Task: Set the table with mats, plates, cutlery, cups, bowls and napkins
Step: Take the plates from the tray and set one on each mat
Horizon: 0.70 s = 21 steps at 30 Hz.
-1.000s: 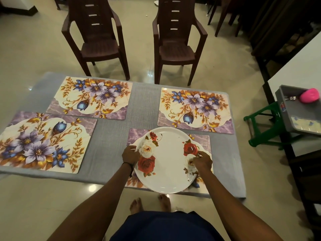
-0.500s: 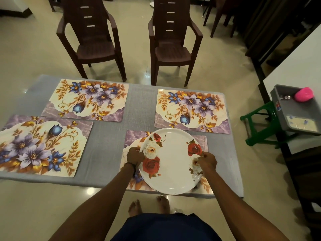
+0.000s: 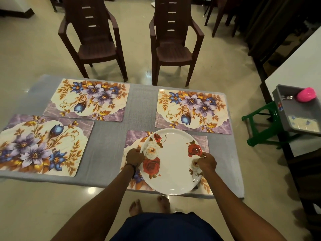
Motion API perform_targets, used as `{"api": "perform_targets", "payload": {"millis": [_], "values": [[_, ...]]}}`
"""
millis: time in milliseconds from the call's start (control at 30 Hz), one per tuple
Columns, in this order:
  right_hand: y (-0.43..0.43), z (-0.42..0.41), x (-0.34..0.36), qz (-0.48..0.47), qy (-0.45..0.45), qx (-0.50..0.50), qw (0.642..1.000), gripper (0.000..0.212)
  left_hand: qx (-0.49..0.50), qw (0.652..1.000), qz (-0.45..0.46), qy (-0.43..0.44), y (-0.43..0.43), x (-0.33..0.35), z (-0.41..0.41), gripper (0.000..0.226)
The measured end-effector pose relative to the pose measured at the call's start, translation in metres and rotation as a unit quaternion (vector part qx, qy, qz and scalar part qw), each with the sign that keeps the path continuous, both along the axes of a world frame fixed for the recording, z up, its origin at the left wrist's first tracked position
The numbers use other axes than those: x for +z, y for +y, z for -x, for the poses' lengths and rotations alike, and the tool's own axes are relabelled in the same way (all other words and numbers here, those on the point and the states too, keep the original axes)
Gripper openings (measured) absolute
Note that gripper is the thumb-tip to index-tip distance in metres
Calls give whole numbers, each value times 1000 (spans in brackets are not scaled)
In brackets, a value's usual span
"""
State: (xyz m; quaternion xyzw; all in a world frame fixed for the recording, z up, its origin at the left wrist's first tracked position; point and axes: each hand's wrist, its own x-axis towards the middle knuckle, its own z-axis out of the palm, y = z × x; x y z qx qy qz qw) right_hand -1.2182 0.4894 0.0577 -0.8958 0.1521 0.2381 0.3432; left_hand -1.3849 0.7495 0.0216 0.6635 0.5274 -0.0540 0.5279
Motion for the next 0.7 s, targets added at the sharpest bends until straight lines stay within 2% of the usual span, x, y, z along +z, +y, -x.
{"api": "perform_targets", "payload": {"millis": [167, 267, 433, 467, 567, 600, 700], "values": [[9, 6, -1, 19, -10, -17, 1000, 36, -1, 999, 38, 14, -3, 28, -5, 47], [9, 8, -2, 35, -24, -17, 999, 34, 50, 997, 48, 19, -8, 45, -5, 29], [9, 6, 4, 25, -40, -34, 998, 26, 120, 989, 82, -11, -14, 45, -4, 19], [9, 5, 5, 20, -43, -36, 998, 26, 125, 989, 81, -17, -13, 43, -3, 22], [8, 3, 5, 17, -45, -31, 998, 26, 115, 990, 72, -46, 0, 20, -1, 62], [7, 2, 5, 24, -44, -25, 998, 26, 115, 990, 69, -48, 6, 11, -1, 67], [7, 4, 5, 33, -50, -13, 998, 25, 110, 989, 94, -38, 7, 40, -1, 65]]}}
